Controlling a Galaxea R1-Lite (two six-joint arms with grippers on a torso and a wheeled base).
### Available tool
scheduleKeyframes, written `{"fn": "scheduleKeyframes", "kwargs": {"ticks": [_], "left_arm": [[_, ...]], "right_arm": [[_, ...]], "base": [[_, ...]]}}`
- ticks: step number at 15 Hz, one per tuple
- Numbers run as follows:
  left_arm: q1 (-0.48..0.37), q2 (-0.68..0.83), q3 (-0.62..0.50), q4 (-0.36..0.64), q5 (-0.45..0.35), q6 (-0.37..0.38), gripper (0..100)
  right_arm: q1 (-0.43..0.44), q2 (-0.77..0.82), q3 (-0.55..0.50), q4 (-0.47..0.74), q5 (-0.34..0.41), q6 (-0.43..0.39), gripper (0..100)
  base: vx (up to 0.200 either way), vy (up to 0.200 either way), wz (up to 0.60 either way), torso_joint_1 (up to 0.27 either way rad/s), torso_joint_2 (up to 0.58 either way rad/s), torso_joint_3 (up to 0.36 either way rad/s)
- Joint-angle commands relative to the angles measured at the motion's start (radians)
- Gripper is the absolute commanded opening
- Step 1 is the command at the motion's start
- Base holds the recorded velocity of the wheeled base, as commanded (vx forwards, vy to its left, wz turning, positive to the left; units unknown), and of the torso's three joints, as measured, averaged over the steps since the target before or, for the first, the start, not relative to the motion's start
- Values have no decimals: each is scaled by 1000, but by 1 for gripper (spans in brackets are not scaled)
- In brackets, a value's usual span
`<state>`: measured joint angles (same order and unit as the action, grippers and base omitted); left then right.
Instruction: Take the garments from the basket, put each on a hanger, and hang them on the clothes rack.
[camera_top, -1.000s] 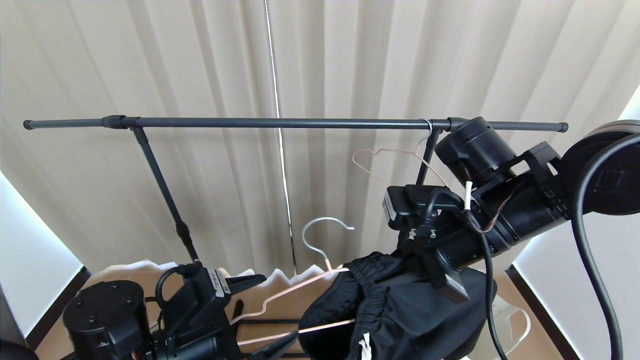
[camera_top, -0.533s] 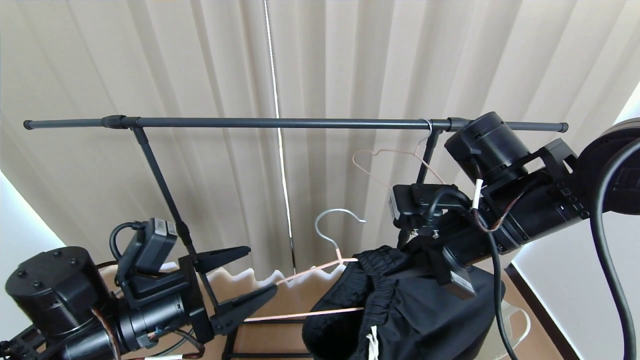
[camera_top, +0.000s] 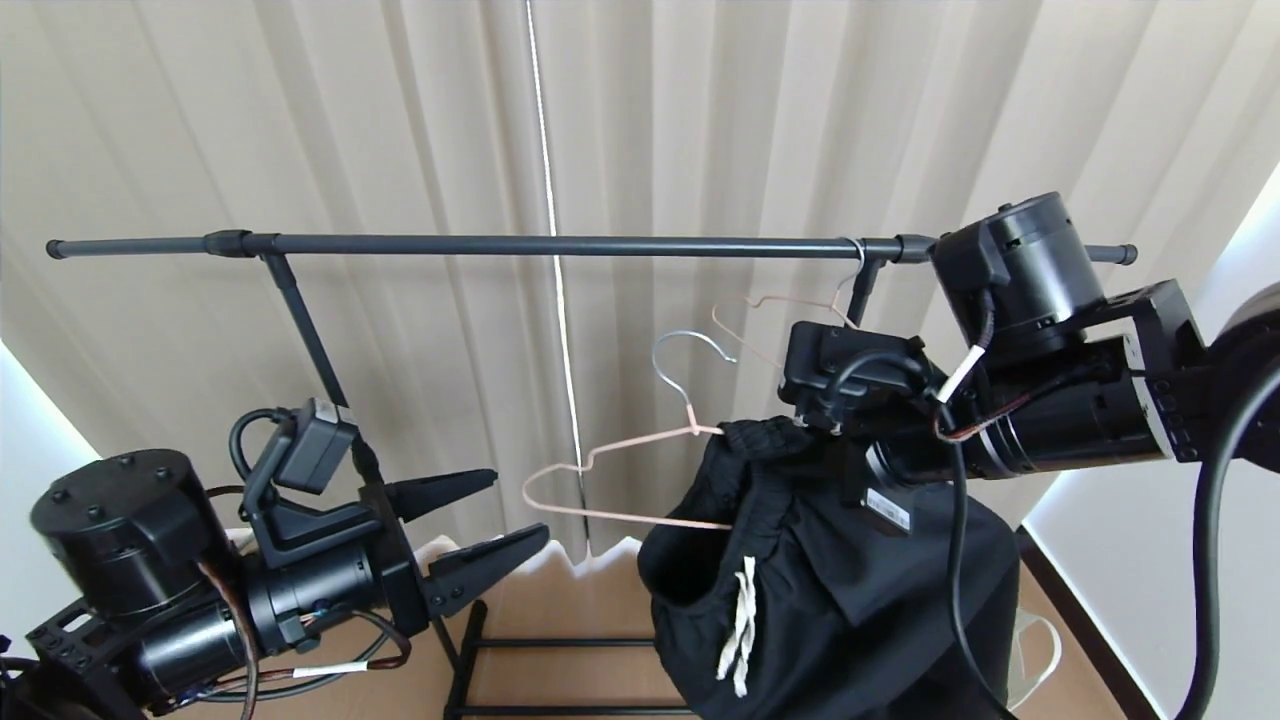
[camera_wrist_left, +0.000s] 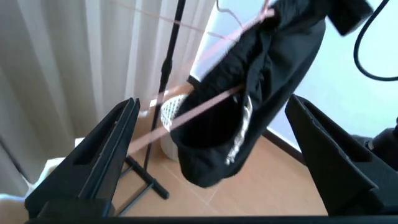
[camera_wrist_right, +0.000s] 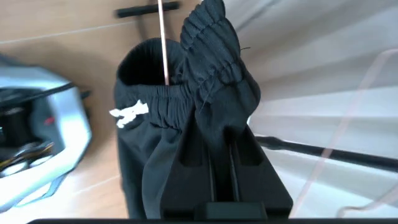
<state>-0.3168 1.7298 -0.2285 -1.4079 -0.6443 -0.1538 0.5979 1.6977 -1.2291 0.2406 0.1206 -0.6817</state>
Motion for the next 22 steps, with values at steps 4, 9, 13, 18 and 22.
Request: {"fn": "scheduleKeyframes", "kwargs": {"ticks": [4, 9, 13, 18, 22], "left_arm": [[-110, 30, -80, 152, 192, 27, 100], [-208, 171, -130, 181, 394, 27, 100], [-242, 246, -176, 179, 505, 20, 100], [-248, 255, -206, 178, 526, -26, 100], [-251, 271, -206, 178, 528, -26, 100]], "right_arm": [[23, -105, 218, -313, -84, 16, 0], [36, -144, 304, -492, -91, 65, 0], [57, -200, 352, -537, -101, 67, 0], [105, -234, 393, -537, -101, 73, 0], [108, -236, 395, -538, -99, 77, 0]], "base": [[0, 0, 0, 0, 0, 0], [0, 0, 0, 0, 0, 0], [0, 0, 0, 0, 0, 0], [0, 0, 0, 0, 0, 0], [0, 0, 0, 0, 0, 0]]}}
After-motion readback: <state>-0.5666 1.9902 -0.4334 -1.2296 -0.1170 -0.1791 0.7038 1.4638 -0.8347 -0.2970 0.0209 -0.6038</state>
